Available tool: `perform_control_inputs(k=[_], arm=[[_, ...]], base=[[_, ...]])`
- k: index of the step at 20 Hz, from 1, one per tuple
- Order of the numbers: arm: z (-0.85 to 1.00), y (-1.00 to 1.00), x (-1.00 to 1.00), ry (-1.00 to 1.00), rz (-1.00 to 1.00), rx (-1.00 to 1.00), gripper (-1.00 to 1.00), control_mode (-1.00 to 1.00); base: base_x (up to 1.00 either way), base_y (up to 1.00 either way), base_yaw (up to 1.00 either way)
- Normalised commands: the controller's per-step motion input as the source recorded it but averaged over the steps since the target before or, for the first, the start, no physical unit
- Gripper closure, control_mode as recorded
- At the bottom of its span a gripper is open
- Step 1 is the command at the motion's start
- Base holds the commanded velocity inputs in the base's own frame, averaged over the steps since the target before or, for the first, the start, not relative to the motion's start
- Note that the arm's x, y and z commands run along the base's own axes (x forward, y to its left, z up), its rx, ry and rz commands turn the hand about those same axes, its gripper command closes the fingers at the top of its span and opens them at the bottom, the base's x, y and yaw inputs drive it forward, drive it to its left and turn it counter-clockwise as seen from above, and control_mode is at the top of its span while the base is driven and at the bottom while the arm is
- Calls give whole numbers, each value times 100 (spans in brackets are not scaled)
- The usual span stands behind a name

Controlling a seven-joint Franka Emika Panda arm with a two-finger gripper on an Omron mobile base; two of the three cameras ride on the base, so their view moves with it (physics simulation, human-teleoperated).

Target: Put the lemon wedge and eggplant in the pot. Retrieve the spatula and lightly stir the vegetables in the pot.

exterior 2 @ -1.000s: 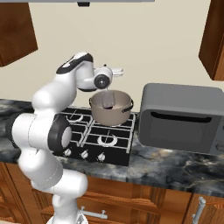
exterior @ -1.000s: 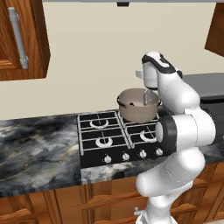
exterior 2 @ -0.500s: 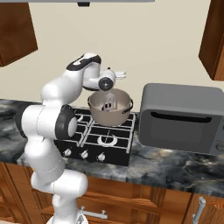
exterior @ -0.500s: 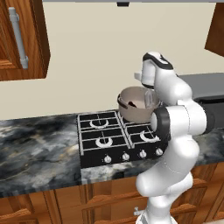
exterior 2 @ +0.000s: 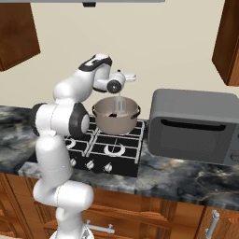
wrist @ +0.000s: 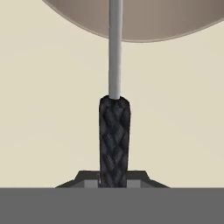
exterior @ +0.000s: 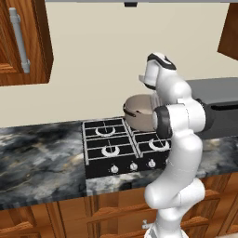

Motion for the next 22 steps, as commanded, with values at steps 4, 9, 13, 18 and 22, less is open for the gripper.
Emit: perform_control_inputs(k=[4, 9, 13, 18, 22], arm=[[-8, 0, 39, 0, -3, 0, 100, -100], [-26, -1, 22, 0, -3, 0, 100, -100], [-33, -2, 17, 0, -3, 0, 100, -100], [-36, -9, 18, 0, 0, 0, 100, -100], [-40, -6, 10, 0, 0, 0, 100, -100]], base=[[0, 0, 0], [0, 0, 0], [0, 0, 0], [0, 0, 0], [0, 0, 0]])
